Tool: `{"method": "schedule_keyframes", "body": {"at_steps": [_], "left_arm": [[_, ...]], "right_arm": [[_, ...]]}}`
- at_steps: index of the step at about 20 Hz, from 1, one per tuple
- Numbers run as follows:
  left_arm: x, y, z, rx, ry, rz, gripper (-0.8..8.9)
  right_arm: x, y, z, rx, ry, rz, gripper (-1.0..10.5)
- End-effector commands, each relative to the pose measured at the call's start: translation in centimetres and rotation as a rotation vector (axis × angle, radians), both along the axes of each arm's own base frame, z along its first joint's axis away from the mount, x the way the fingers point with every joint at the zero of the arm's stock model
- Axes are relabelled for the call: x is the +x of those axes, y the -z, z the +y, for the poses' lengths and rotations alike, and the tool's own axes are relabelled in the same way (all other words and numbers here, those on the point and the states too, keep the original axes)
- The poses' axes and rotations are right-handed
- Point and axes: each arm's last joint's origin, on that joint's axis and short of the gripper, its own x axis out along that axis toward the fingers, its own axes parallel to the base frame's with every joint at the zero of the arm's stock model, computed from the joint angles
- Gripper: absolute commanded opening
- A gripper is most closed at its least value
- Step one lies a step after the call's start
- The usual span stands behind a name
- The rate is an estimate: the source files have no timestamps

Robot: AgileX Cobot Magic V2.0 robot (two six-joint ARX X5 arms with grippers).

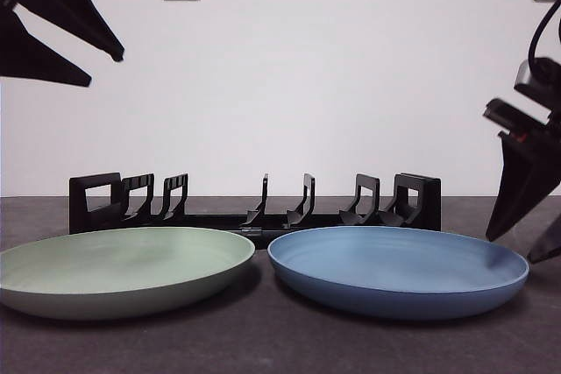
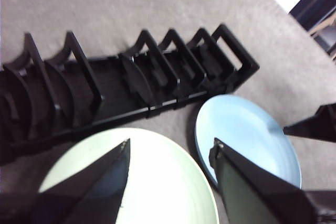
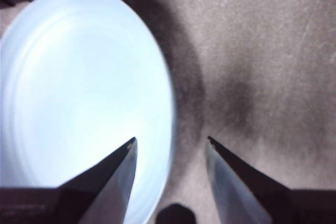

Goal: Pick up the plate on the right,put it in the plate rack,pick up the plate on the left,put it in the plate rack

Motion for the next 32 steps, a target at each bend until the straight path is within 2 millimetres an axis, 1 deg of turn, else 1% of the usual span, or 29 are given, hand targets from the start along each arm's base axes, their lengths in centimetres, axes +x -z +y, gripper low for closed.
{"method": "schedule_keyframes", "body": {"at_steps": [1,2,3,8,10,12,14,15,17,19,21,23,25,27,30,32], "left_arm": [[0.3,0.4,-0.5,0.029,0.007,0.007,2.61],[0.3,0.6,-0.6,0.040,0.012,0.007,2.61],[0.4,0.7,-0.8,0.051,0.015,0.005,2.60],[0.4,0.7,-1.2,0.074,0.006,-0.011,2.60],[0.4,0.7,-1.2,0.074,0.006,-0.011,2.60],[0.4,0.7,-1.2,0.074,0.010,-0.012,2.60],[0.3,0.7,-1.3,0.087,0.045,-0.032,2.60],[0.2,0.6,-1.6,0.100,0.096,-0.057,2.60],[0.0,0.2,-2.3,0.141,0.207,-0.131,2.61],[-0.6,-0.9,-3.7,0.212,0.337,-0.224,2.61],[-1.7,-2.3,-5.7,0.332,0.474,-0.330,2.61],[-3.4,-3.7,-7.9,0.508,0.593,-0.441,2.60],[-5.4,-4.4,-10.0,0.668,0.684,-0.540,2.55],[-6.8,-4.1,-11.8,0.758,0.757,-0.591,2.51],[-8.2,-2.3,-14.4,0.848,0.866,-0.594,2.51],[-8.7,-0.9,-15.9,0.889,0.952,-0.580,2.51]], "right_arm": [[0.2,0.6,0.2,-0.006,-0.017,0.015,1.9],[0.2,0.7,0.3,-0.006,-0.020,0.020,1.4],[0.2,0.8,0.4,-0.008,-0.024,0.022,1.1],[0.3,1.2,0.4,-0.010,-0.021,0.042,0.8],[0.3,1.3,0.4,-0.013,-0.020,0.048,-0.2],[0.3,1.2,0.4,-0.010,-0.010,0.050,-0.1],[0.2,0.8,0.4,-0.003,0.003,0.048,-0.1],[0.0,0.4,0.3,-0.001,0.005,0.037,-0.1],[-0.2,-1.2,0.3,0.001,0.005,0.006,-0.1],[-0.2,-3.2,0.3,-0.022,0.017,-0.023,-0.1],[0.1,-4.9,0.4,-0.055,0.011,-0.025,-0.1],[0.3,-6.1,0.6,-0.073,-0.008,-0.024,-0.1],[0.3,-6.7,1.2,-0.087,-0.045,-0.023,-0.1],[0.0,-6.8,2.0,-0.088,-0.077,-0.016,-0.1],[-0.3,-6.8,3.0,-0.088,-0.120,-0.017,-0.1],[-0.4,-6.8,3.2,-0.088,-0.128,-0.010,-0.1]]}}
